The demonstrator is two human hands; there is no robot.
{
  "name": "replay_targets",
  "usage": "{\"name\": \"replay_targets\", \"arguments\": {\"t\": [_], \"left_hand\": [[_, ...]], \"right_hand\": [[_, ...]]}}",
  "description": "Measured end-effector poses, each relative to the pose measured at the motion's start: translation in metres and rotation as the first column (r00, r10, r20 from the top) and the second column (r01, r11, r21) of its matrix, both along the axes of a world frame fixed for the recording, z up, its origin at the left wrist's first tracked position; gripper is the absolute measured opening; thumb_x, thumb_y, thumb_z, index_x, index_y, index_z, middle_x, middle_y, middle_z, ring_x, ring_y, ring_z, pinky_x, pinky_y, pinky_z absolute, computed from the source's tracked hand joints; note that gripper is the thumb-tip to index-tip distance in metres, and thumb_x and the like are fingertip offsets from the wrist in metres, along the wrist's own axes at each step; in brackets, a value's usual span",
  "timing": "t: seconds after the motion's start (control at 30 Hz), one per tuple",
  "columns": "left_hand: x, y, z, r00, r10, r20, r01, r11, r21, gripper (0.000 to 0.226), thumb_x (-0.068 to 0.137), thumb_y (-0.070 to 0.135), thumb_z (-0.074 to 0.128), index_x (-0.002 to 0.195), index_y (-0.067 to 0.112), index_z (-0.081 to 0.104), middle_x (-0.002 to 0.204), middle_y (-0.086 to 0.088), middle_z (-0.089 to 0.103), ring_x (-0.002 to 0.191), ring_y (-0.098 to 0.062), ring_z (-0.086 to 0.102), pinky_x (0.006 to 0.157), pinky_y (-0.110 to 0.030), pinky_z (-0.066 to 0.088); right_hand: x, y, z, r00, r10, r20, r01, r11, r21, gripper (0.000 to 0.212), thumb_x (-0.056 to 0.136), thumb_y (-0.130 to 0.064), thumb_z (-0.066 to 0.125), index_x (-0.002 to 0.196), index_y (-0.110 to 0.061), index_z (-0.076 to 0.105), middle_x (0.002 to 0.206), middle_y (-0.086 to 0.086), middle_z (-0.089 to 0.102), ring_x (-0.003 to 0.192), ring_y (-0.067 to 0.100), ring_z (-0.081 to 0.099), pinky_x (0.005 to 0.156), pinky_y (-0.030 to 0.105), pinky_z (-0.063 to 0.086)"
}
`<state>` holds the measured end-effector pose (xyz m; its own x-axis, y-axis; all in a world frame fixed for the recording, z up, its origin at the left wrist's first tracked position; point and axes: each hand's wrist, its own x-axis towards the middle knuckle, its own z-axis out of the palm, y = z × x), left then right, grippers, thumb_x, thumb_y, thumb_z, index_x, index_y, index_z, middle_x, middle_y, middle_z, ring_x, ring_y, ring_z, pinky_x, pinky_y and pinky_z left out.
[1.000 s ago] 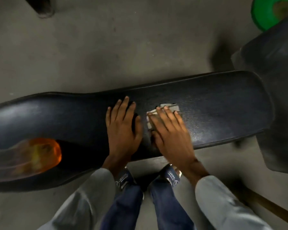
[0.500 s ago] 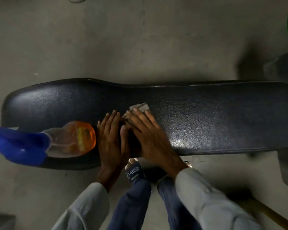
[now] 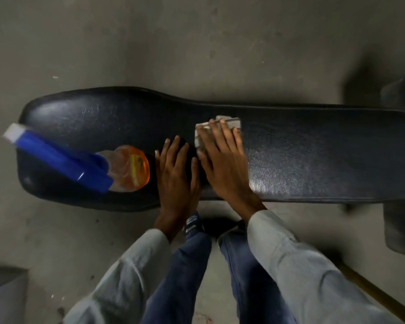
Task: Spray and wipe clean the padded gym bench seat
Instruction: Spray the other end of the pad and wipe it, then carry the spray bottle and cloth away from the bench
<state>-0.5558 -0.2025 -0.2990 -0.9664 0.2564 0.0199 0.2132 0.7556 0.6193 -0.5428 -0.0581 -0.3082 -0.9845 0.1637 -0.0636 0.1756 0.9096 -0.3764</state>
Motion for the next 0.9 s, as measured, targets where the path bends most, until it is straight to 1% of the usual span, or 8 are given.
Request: {"name": "replay_targets", "arguments": {"t": [0.07, 0.13, 0.27, 0.37, 0.5, 0.63, 0.83, 0.9], "left_hand": [[0.0, -0.002, 0.012, 0.995, -0.01, 0.097, 0.011, 1.0, -0.008, 0.043, 0.109, 0.031, 0.049, 0.143, 0.007, 0.062, 0.162, -0.015, 0.049, 0.158, -0.03, 0.034, 0.13, -0.06, 0.023], [0.001, -0.002, 0.026, 0.981, -0.009, 0.194, 0.014, 1.0, -0.022, 0.043, 0.109, 0.03, 0.052, 0.145, 0.009, 0.062, 0.161, -0.015, 0.05, 0.157, -0.031, 0.036, 0.128, -0.059, 0.028], [0.01, -0.001, 0.05, 0.951, -0.013, 0.309, 0.013, 1.0, 0.002, 0.041, 0.106, 0.033, 0.06, 0.141, 0.012, 0.063, 0.153, -0.011, 0.055, 0.144, -0.029, 0.049, 0.119, -0.047, 0.044], [0.022, -0.005, 0.06, 0.948, 0.002, 0.317, -0.012, 0.999, 0.03, 0.035, 0.104, 0.04, 0.057, 0.129, 0.017, 0.066, 0.132, -0.004, 0.065, 0.12, -0.023, 0.061, 0.099, -0.046, 0.055], [0.039, -0.017, 0.077, 0.925, 0.076, 0.372, -0.139, 0.98, 0.145, 0.028, 0.101, 0.036, 0.06, 0.123, 0.021, 0.066, 0.121, 0.002, 0.065, 0.104, -0.018, 0.067, 0.087, -0.046, 0.061], [0.052, -0.037, 0.096, 0.901, 0.154, 0.406, -0.214, 0.971, 0.107, 0.017, 0.103, 0.026, 0.063, 0.118, 0.022, 0.068, 0.117, 0.005, 0.067, 0.102, -0.014, 0.067, 0.088, -0.039, 0.06], [0.051, -0.074, 0.123, 0.804, 0.381, 0.457, -0.37, 0.921, -0.117, 0.029, 0.098, 0.048, 0.061, 0.087, 0.022, 0.07, 0.083, 0.004, 0.072, 0.078, -0.018, 0.07, 0.072, -0.034, 0.056], [0.045, -0.081, 0.137, 0.793, 0.459, 0.402, -0.438, 0.887, -0.148, 0.037, 0.093, 0.055, 0.066, 0.092, 0.018, 0.065, 0.088, 0.001, 0.07, 0.079, -0.02, 0.066, 0.073, -0.038, 0.054]], "right_hand": [[0.016, 0.001, 0.008, 0.99, 0.134, 0.037, -0.132, 0.99, -0.049, 0.065, 0.106, -0.029, 0.05, 0.167, -0.024, 0.03, 0.176, 0.01, 0.027, 0.166, 0.033, 0.02, 0.135, 0.052, 0.01], [0.032, 0.003, 0.019, 0.995, 0.087, 0.041, -0.078, 0.978, -0.192, 0.062, 0.108, -0.027, 0.05, 0.167, -0.024, 0.031, 0.176, 0.01, 0.029, 0.165, 0.032, 0.023, 0.136, 0.051, 0.015], [0.056, 0.002, 0.045, 0.89, -0.45, 0.078, 0.453, 0.848, -0.274, 0.051, 0.106, -0.037, 0.057, 0.154, -0.02, 0.05, 0.152, 0.011, 0.054, 0.138, 0.027, 0.053, 0.113, 0.047, 0.051], [0.053, -0.012, 0.06, 0.723, -0.645, 0.248, 0.691, 0.686, -0.229, 0.06, 0.095, -0.045, 0.072, 0.145, -0.014, 0.056, 0.14, 0.013, 0.06, 0.13, 0.032, 0.058, 0.102, 0.05, 0.055], [0.033, -0.029, 0.068, 0.6, -0.679, 0.423, 0.794, 0.57, -0.211, 0.066, 0.089, -0.041, 0.082, 0.143, -0.012, 0.056, 0.14, 0.016, 0.062, 0.132, 0.037, 0.058, 0.104, 0.046, 0.052], [0.019, -0.032, 0.071, 0.459, -0.659, 0.596, 0.885, 0.4, -0.239, 0.06, 0.081, -0.037, 0.086, 0.132, -0.012, 0.065, 0.135, 0.014, 0.065, 0.13, 0.034, 0.06, 0.103, 0.042, 0.055], [0.016, -0.046, 0.096, 0.395, -0.65, 0.649, 0.893, 0.107, -0.437, 0.028, 0.081, -0.012, 0.085, 0.094, -0.017, 0.061, 0.102, 0.005, 0.068, 0.091, 0.023, 0.064, 0.079, 0.031, 0.052], [0.018, -0.051, 0.103, 0.411, -0.623, 0.665, 0.876, 0.069, -0.477, 0.036, 0.083, -0.007, 0.085, 0.084, -0.02, 0.052, 0.1, 0.008, 0.065, 0.088, 0.023, 0.061, 0.077, 0.031, 0.051]]}}
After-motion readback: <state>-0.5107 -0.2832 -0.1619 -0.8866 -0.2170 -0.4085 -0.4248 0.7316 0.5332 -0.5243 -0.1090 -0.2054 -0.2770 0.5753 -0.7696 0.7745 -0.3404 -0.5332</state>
